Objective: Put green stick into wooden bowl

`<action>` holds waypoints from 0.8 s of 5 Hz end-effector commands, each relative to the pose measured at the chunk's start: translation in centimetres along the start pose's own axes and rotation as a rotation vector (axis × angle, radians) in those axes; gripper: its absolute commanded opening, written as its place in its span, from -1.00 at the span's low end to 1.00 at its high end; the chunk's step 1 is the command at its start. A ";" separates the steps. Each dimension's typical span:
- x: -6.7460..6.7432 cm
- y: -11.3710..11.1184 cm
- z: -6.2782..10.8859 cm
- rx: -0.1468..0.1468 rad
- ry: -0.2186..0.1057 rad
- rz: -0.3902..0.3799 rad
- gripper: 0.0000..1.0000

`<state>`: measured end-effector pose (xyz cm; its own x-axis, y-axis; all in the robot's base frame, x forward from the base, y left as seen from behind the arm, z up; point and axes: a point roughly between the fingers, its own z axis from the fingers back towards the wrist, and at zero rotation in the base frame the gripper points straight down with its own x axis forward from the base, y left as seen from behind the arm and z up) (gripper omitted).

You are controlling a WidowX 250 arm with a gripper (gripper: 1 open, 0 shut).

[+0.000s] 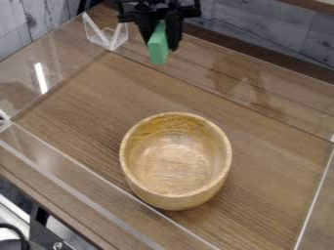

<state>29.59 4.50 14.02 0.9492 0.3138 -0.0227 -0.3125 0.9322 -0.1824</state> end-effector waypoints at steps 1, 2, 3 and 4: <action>-2.2 -1.2 0.9 0.003 0.005 -0.081 -1.00; -5.3 -1.9 -1.2 0.036 0.078 -0.170 -1.00; -7.6 -2.6 -3.3 0.053 0.098 -0.257 -1.00; -9.1 -3.3 -4.9 0.060 0.100 -0.317 -1.00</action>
<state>21.52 -2.44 8.91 0.9919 -0.0034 -0.1272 -0.0143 0.9904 -0.1375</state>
